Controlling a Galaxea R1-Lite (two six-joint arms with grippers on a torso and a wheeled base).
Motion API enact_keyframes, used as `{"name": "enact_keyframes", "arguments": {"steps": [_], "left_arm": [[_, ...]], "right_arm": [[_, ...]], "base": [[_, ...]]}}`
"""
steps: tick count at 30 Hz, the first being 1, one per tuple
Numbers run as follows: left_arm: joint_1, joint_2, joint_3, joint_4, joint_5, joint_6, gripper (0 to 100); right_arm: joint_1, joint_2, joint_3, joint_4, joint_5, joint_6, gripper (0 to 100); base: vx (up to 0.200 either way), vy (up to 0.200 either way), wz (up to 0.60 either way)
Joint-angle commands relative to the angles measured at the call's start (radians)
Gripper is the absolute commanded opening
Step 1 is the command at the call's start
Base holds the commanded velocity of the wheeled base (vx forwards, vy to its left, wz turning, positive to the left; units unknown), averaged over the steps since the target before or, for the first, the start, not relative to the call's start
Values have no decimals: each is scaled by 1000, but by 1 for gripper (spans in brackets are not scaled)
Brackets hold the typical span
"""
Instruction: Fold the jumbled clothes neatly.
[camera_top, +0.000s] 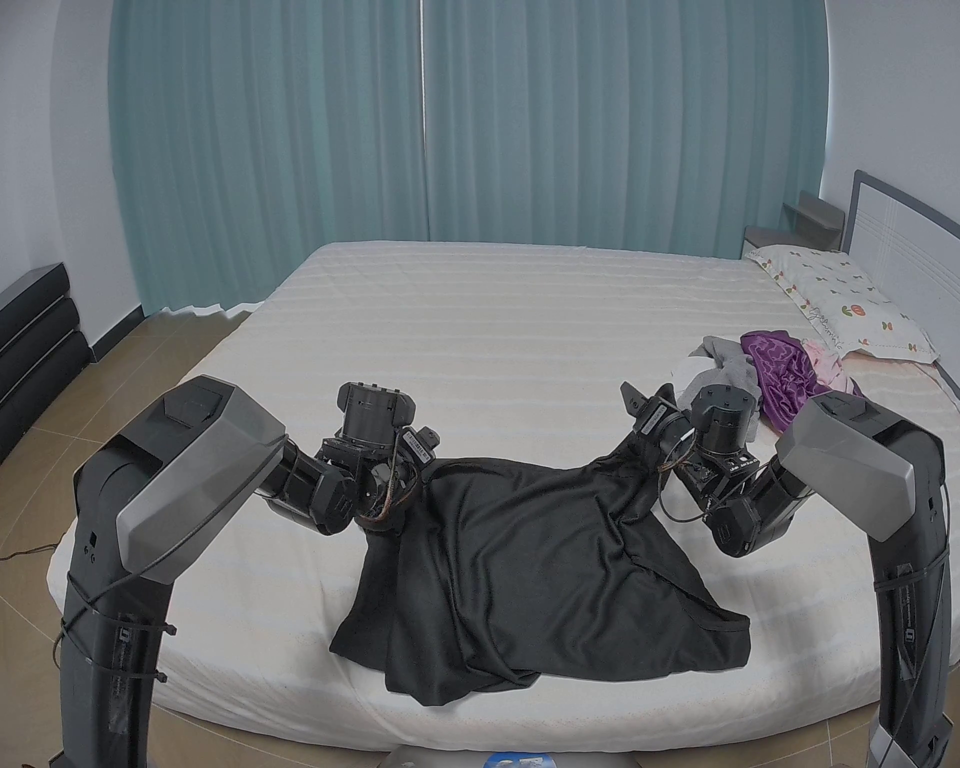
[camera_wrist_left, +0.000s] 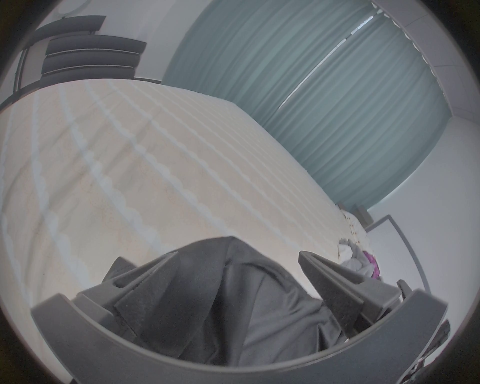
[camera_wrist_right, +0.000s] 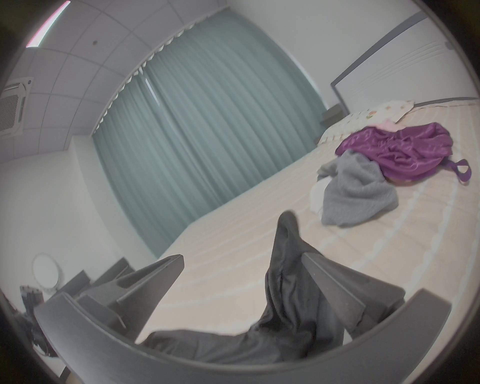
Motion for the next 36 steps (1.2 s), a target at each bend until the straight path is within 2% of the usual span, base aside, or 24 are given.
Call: {"name": "enact_keyframes", "arguments": {"steps": [1,7,10,15,16,19,22,25,29,32,36], "left_arm": [[33,4,-11,-67,37,-34,100],[56,-48,52,-33,27,-35,100],[62,-125,135,-10,-22,-34,100],[62,-268,313,-12,-121,-37,100],[62,-268,313,-12,-121,-37,100],[60,-352,456,-23,-147,-43,100],[56,-387,526,-23,-149,-74,100],[48,-433,604,-24,-158,-167,100],[37,-461,669,-43,-172,-180,100],[31,-493,753,-119,-201,-181,100],[30,-496,781,-150,-203,-184,100]], "right_arm": [[-25,27,-30,-35,-47,17,100],[-48,25,24,-2,-35,17,100],[-64,-12,94,-9,-4,28,100],[-62,-145,249,-9,65,144,100],[-62,-145,249,-9,65,144,100],[-47,-237,407,-21,121,190,100],[-31,-271,498,-66,127,224,100],[-21,-294,613,-156,126,244,100],[-22,-297,683,-216,121,246,100],[-25,-277,754,-284,124,253,100],[-22,-263,786,-321,124,270,100]], "base": [[0,0,0],[0,0,0],[0,0,0],[0,0,0],[0,0,0],[0,0,0],[0,0,0],[0,0,0],[0,0,0],[0,-200,0],[0,-150,0]]}}
